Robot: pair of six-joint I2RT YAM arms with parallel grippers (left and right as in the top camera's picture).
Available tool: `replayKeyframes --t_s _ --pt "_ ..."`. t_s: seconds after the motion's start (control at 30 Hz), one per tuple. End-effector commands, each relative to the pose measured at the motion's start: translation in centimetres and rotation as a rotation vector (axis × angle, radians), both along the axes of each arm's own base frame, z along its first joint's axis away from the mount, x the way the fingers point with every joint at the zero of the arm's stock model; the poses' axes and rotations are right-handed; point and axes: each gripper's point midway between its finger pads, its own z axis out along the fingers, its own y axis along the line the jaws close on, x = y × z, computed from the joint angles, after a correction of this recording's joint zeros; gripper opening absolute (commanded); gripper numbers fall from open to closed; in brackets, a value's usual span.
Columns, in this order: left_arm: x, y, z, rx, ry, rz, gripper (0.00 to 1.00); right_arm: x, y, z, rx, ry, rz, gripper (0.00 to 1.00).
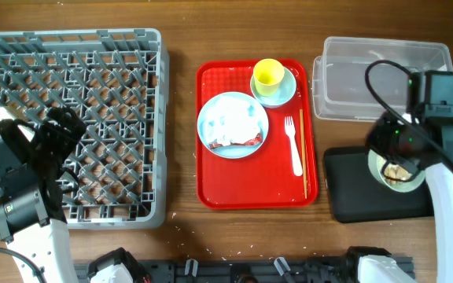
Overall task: Sort waste into correct bins and load items into the dishwasher rack
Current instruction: 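Carry the mint bowl to the black tray and tip out the rice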
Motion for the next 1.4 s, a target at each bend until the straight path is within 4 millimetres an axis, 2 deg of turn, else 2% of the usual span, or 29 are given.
replayKeyframes --t_s 0.0,0.07,0.17,0.27,0.4,0.5,0.6,0.73,0.93,1.03,1.23,1.3,1.37 --pt "0.1 0.3 0.6 0.003 -0.015 0.015 1.00 -0.2 -0.7 -1.7 0.062 0.007 0.076 0.04" --pt "0.1 0.3 0.6 0.004 -0.015 0.015 1.00 0.0 -1.1 -2.7 0.166 -0.027 0.088 0.04" --pt "0.1 0.3 0.6 0.003 -0.015 0.015 1.00 0.7 -0.7 -4.0 0.358 -0.095 0.091 0.04" --pt "0.1 0.3 0.6 0.003 -0.015 0.015 1.00 1.5 -1.1 -6.1 0.409 -0.126 0.073 0.04" --pt "0.1 0.3 0.6 0.004 -0.015 0.015 1.00 1.7 -0.2 -8.5 0.542 -0.107 0.053 0.04" --pt "0.1 0.3 0.6 0.003 -0.015 0.015 1.00 2.3 -0.4 -8.1 0.683 -0.183 0.066 0.04" --pt "0.1 0.3 0.6 0.003 -0.015 0.015 1.00 1.8 -3.0 -7.9 0.748 -0.254 -0.015 0.04" --pt "0.1 0.3 0.6 0.003 -0.015 0.015 1.00 1.6 -5.0 -8.0 0.871 -0.343 -0.084 0.04" --pt "0.1 0.3 0.6 0.003 -0.015 0.015 1.00 2.2 -5.3 -8.6 1.093 -0.393 -0.172 0.04" --pt "0.1 0.3 0.6 0.004 -0.015 0.015 1.00 1.4 -5.9 -8.4 1.121 -0.388 -0.232 0.04" --pt "0.1 0.3 0.6 0.003 -0.015 0.015 1.00 0.2 -8.5 -7.6 1.140 -0.470 -0.343 0.04" --pt "0.1 0.3 0.6 0.004 -0.015 0.015 1.00 0.5 -9.6 -7.7 1.115 -0.520 -0.345 0.04" --pt "0.1 0.3 0.6 0.004 -0.015 0.015 1.00 0.2 -9.1 -7.3 1.138 -0.511 -0.345 0.04"
